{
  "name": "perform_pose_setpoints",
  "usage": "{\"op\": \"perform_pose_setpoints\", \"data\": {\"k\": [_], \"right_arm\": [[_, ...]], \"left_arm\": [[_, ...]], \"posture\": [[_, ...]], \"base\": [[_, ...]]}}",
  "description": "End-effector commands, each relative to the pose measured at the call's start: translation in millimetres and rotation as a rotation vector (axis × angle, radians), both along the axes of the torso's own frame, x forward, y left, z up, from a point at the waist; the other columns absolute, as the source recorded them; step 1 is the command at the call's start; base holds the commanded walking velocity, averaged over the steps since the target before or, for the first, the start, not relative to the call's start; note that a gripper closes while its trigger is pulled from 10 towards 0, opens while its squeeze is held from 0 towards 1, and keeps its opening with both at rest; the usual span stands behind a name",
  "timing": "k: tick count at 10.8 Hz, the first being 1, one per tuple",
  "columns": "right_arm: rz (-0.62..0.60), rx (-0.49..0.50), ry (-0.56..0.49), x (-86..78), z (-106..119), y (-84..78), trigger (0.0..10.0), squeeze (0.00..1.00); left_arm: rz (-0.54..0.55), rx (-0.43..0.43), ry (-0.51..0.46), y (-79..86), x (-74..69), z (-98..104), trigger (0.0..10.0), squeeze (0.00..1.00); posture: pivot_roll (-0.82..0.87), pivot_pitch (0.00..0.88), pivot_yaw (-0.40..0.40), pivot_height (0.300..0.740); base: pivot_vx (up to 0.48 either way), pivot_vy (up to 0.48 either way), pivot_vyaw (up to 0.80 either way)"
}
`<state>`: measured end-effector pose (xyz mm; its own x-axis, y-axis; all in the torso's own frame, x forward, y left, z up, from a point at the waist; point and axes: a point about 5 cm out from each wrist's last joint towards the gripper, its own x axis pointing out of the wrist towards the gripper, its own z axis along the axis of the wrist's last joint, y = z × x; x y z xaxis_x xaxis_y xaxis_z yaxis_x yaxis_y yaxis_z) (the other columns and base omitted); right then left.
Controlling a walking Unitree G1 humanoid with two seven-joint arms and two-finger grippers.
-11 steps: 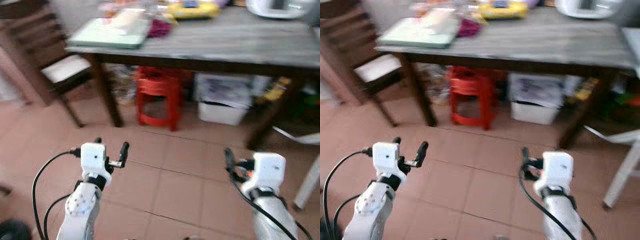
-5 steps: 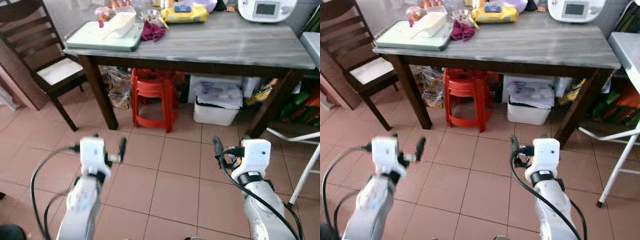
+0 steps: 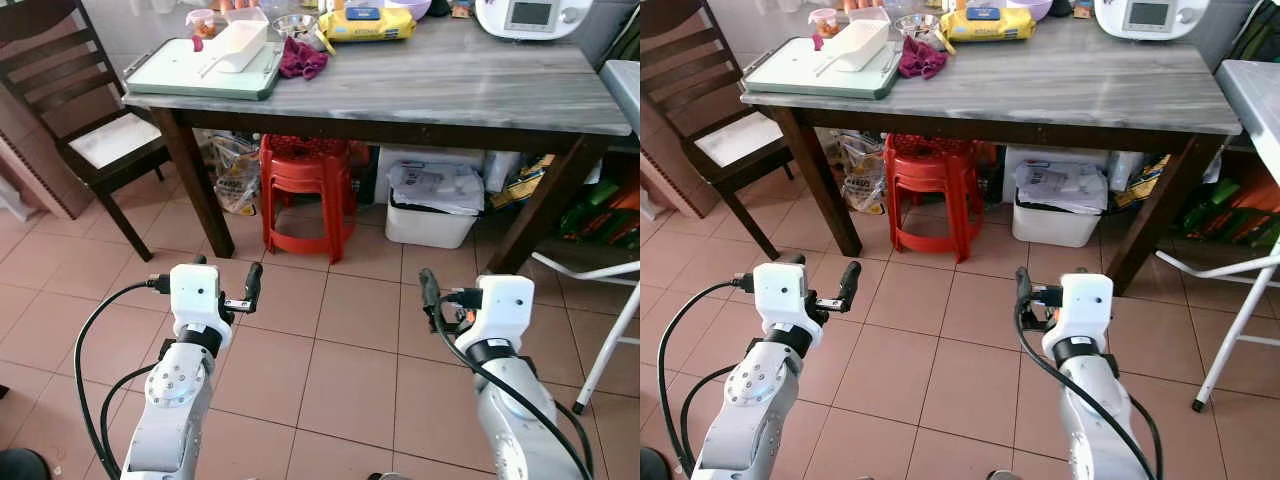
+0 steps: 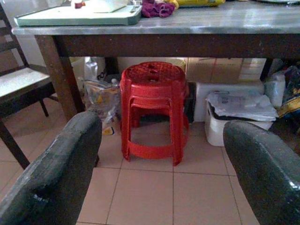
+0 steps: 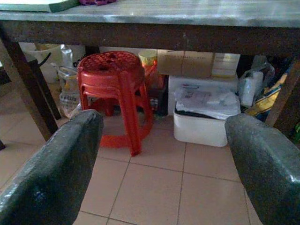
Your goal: Setting the table
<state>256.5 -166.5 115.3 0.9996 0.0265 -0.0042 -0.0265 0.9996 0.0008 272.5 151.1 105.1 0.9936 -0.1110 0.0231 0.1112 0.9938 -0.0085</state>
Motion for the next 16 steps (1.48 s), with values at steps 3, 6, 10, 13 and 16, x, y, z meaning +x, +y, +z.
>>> {"op": "perform_pose_setpoints", "data": {"k": [3, 6, 10, 13, 16], "right_arm": [[-0.002, -0.007, -0.004, -0.6, 2.2, -1.5, 10.0, 0.0], [-0.004, 0.01, 0.005, -0.3, 0.1, 2.2, 10.0, 0.0], [-0.018, 0.017, 0.001, -1.5, 0.9, 1.4, 10.0, 0.0], [-0.01, 0.017, -0.005, -2.8, 2.0, 2.9, 10.0, 0.0], [-0.018, 0.008, 0.0, -2.7, 1.4, 0.1, 10.0, 0.0]], "left_arm": [[0.013, 0.012, -0.002, 2.9, -0.7, 1.8, 10.0, 0.0], [0.006, 0.01, 0.007, 3.3, 2.3, 1.1, 10.0, 0.0], [0.012, 0.003, 0.027, 6.5, 1.6, -1.7, 10.0, 0.0], [0.015, 0.004, 0.028, 7.1, -1.2, -2.3, 10.0, 0.0], [0.015, 0.009, 0.036, 9.2, -2.1, -3.0, 10.0, 0.0]], "posture": [[-0.06, 0.114, 0.054, 0.74], [-0.05, 0.105, 0.064, 0.74], [-0.06, 0.11, 0.069, 0.74], [-0.05, 0.117, 0.059, 0.74], [-0.05, 0.129, 0.063, 0.74]], "base": [[0.0, 0.0, 0.0], [0.0, -0.087, 0.0], [0.0, -0.067, 0.0], [0.0, -0.173, 0.0], [0.0, -0.325, 0.0]]}}
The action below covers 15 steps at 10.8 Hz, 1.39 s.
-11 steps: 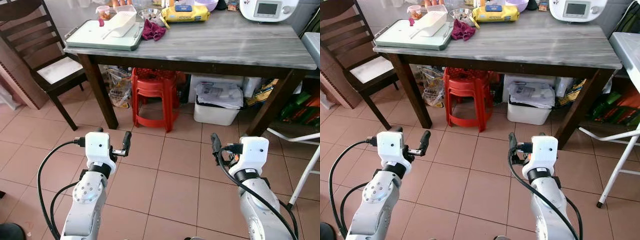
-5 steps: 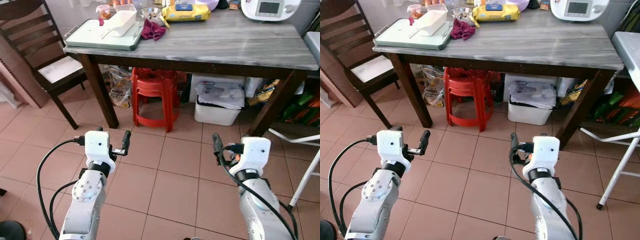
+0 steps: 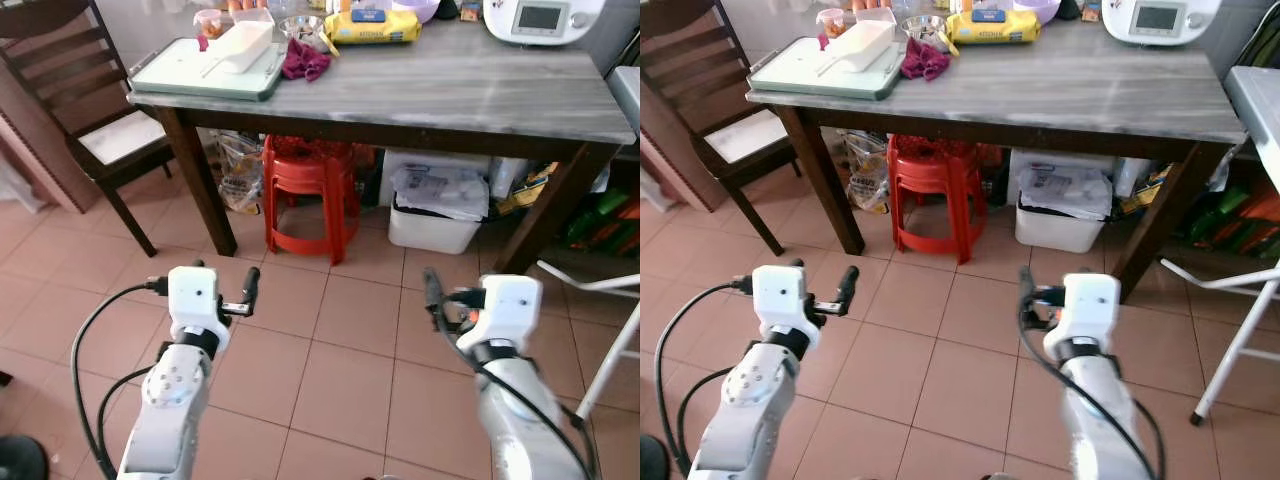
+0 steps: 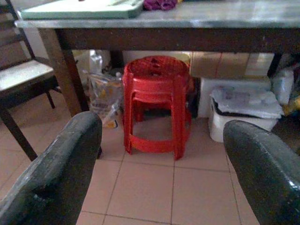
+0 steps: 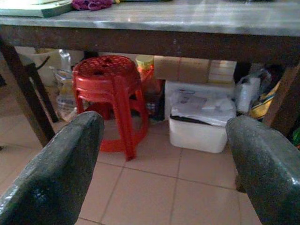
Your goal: Setting the table
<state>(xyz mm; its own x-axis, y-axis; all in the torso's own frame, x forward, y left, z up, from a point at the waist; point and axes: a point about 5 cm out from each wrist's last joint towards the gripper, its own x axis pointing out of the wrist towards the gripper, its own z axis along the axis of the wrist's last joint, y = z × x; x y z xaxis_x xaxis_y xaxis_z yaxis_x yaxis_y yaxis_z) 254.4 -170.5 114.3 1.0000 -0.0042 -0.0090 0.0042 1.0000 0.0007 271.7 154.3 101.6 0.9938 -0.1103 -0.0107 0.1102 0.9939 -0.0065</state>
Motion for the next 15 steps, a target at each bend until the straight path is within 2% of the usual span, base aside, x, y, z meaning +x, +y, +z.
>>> {"op": "perform_pose_setpoints", "data": {"k": [1, 5, 7, 15], "right_arm": [[0.01, 0.008, -0.001, -2.7, 1.0, 4.4, 10.0, 0.0], [-0.036, 0.025, 0.036, -2.7, -5.2, -1.3, 10.0, 0.0], [-0.036, 0.023, 0.038, -3.3, -5.5, 0.0, 10.0, 0.0], [-0.035, 0.02, 0.034, -6.9, -5.8, 2.3, 10.0, 0.0]], "left_arm": [[0.012, 0.008, 0.005, 6.8, -1.4, 0.6, 10.0, 0.0], [0.001, 0.018, 0.014, 7.7, -1.2, -0.7, 10.0, 0.0], [0.002, 0.019, 0.017, 9.1, -1.2, -0.7, 10.0, 0.0], [-0.023, 0.031, 0.026, 4.7, -0.9, -1.0, 10.0, 0.0]], "posture": [[-0.05, 0.128, 0.068, 0.74], [-0.05, 0.126, 0.076, 0.74], [-0.04, 0.127, 0.078, 0.74], [-0.05, 0.138, 0.094, 0.74]], "base": [[0.0, -0.48, 0.0], [0.0, -0.48, 0.0], [0.0, -0.422, -0.68], [0.0, -0.348, 0.0]]}}
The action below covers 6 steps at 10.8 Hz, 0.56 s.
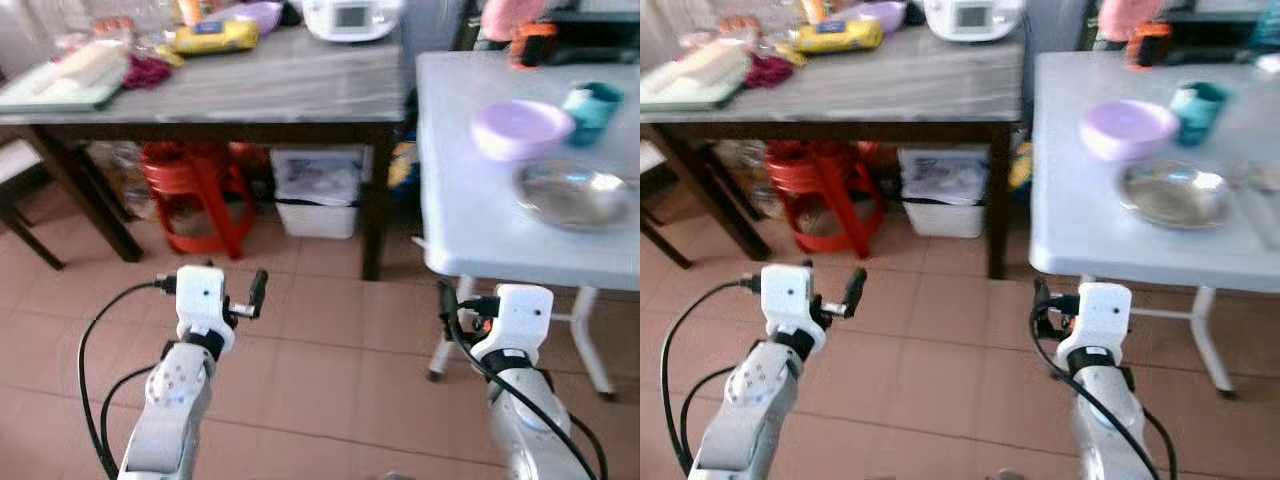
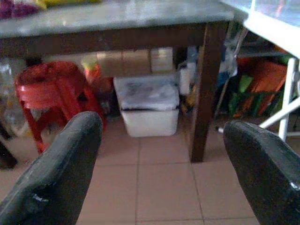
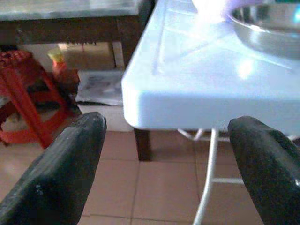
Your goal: Setting the table
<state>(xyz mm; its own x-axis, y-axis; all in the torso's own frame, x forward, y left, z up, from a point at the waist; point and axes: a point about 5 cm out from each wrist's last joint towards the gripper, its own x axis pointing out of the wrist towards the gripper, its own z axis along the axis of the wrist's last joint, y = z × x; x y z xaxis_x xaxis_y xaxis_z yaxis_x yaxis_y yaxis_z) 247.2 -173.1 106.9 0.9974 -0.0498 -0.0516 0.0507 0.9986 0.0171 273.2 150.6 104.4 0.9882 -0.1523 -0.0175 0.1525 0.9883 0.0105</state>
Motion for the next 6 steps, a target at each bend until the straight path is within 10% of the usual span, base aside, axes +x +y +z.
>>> {"op": "perform_pose_setpoints", "data": {"k": [1, 6], "right_arm": [[0.011, 0.004, -0.005, -0.5, 0.9, 5.4, 10.0, 0.0], [0.02, 0.004, -0.003, 1.1, 0.6, 6.4, 10.0, 0.0]], "left_arm": [[0.019, 0.016, 0.024, 8.7, -2.4, -4.3, 10.0, 0.0], [0.026, -0.006, 0.018, 8.7, -3.7, -4.4, 10.0, 0.0]], "posture": [[-0.05, 0.138, 0.095, 0.74], [-0.05, 0.136, 0.088, 0.74]], "base": [[0.0, -0.337, 0.0], [0.0, -0.067, 0.0]]}}
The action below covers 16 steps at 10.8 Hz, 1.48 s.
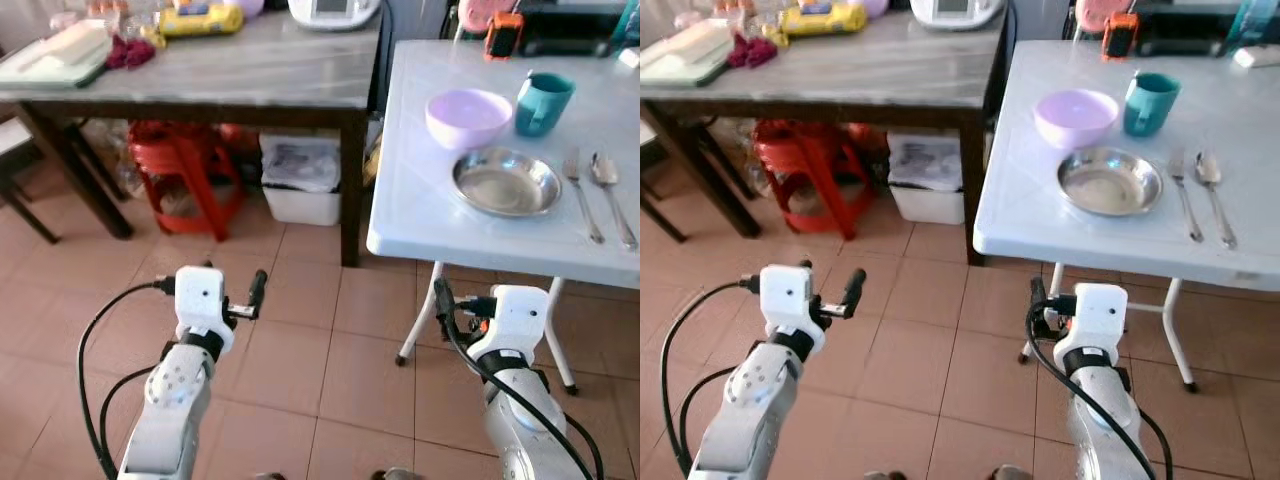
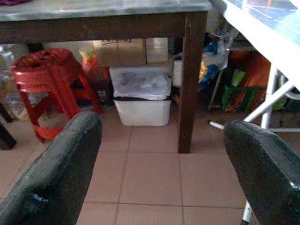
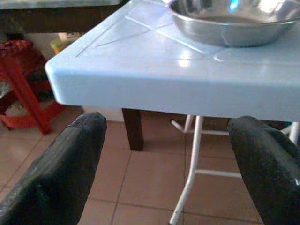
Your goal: Setting the table
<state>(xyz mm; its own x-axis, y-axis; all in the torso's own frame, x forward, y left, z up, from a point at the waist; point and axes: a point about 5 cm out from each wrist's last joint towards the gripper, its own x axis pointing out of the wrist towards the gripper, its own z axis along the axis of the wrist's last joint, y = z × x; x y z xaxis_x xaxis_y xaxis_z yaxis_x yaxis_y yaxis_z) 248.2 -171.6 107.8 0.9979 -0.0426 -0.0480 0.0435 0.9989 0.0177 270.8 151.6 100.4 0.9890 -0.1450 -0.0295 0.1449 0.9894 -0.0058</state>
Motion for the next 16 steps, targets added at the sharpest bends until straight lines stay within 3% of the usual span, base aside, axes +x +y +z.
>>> {"op": "perform_pose_setpoints", "data": {"k": [1, 7, 8, 11, 13, 16], "right_arm": [[0.017, 0.003, 0.0, 1.3, 0, 5.2, 10.0, 0.0], [0.012, -0.005, -0.011, -0.3, 2, 5.0, 10.0, 0.0], [0.036, -0.029, -0.091, -1.1, 18, 7.2, 10.0, 0.0], [0.036, -0.054, -0.149, -2.5, 35, 6.1, 10.0, 0.0], [0.028, -0.083, -0.166, -8.2, 36, 4.3, 10.0, 0.0], [-0.015, -0.126, -0.135, -28.2, 26, -1.2, 10.0, 0.0]], "left_arm": [[0.014, 0.0, -0.005, 7.2, -1.5, 1, 10.0, 0.0], [0.006, 0.024, -0.01, 4.7, -1.0, 2, 10.0, 0.0], [-0.006, 0.005, -0.05, 2.7, 1.1, 12, 10.0, 0.0], [-0.017, -0.014, -0.153, -2.8, 1.3, 33, 10.0, 0.0], [0.016, 0.018, -0.169, 7.8, -5.9, 26, 10.0, 0.0], [0.083, 0.024, -0.116, 30.9, -22.8, 7, 10.0, 0.0]], "posture": [[-0.04, 0.134, 0.085, 0.74], [-0.05, 0.14, 0.095, 0.74], [-0.05, 0.142, 0.095, 0.74], [-0.06, 0.146, 0.092, 0.74], [-0.05, 0.15, 0.09, 0.74], [-0.05, 0.148, 0.088, 0.74]], "base": [[0.0, 0.0, 0.0], [0.0, 0.0, 0.0], [0.0, 0.0, 0.0], [0.0, 0.0, 0.0], [0.0, 0.0, 0.0], [0.0, 0.0, 0.0]]}}
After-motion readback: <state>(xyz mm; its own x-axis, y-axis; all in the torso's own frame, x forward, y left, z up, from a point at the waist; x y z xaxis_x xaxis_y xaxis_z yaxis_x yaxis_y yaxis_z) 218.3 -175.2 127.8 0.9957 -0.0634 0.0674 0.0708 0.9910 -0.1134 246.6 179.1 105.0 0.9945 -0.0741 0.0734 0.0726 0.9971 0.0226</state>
